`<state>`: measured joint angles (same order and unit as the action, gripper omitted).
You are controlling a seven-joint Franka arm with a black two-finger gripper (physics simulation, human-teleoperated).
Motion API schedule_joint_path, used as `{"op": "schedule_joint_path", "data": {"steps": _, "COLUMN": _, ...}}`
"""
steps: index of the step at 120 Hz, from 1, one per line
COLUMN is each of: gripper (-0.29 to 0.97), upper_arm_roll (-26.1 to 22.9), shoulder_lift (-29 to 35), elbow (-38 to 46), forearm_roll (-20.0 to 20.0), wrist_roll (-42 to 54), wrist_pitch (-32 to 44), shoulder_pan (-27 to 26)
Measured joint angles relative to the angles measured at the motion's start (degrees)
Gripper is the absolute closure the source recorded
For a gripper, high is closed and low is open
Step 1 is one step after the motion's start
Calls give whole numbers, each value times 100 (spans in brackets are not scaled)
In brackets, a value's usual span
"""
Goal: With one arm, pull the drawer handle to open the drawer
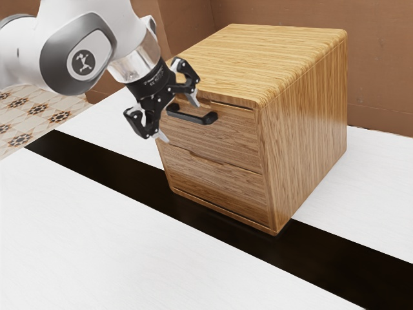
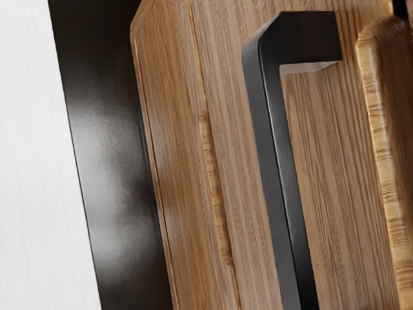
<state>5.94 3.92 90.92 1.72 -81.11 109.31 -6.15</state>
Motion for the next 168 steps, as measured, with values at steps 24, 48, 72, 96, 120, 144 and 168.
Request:
{"op": "schedule_joint_path", "data": {"steps": 24, "gripper": 1, "upper_arm_roll": -3, "shoulder_lift": 77, "elbow": 215, "forearm_roll": -24, "wrist_roll": -196, "wrist_pitch": 262, "shoulder_pan": 31}}
{"op": "schedule_joint_path", "data": {"steps": 48, "gripper": 11, "upper_arm_roll": 18, "shoulder_lift": 102, "elbow": 317, "forearm_roll": -30, "wrist_roll": -344, "wrist_pitch": 378, "shoulder_pan": 11}}
{"op": "schedule_joint_path", "data": {"steps": 72, "gripper": 16, "upper_arm_roll": 81, "shoulder_lift": 75, "elbow": 329, "forearm_roll": -24, "wrist_roll": -446, "wrist_pitch": 453, "shoulder_pan": 56}}
{"op": "schedule_joint_path", "data": {"steps": 96, "gripper": 18, "upper_arm_roll": 83, "shoulder_lift": 15, "elbow": 327, "forearm_roll": -25, "wrist_roll": -517, "wrist_pitch": 554, "shoulder_pan": 44}}
{"op": "schedule_joint_path", "data": {"steps": 120, "gripper": 19, "upper_arm_roll": 83, "shoulder_lift": -49, "elbow": 326, "forearm_roll": -30, "wrist_roll": -567, "wrist_pitch": 611, "shoulder_pan": 66}}
{"op": "schedule_joint_path", "data": {"steps": 144, "gripper": 24, "upper_arm_roll": 83, "shoulder_lift": -85, "elbow": 324, "forearm_roll": -31, "wrist_roll": -606, "wrist_pitch": 633, "shoulder_pan": 92}}
{"op": "schedule_joint_path", "data": {"steps": 168, "gripper": 41, "upper_arm_roll": 81, "shoulder_lift": -76, "elbow": 319, "forearm_roll": -31, "wrist_roll": -643, "wrist_pitch": 586, "shoulder_pan": 93}}
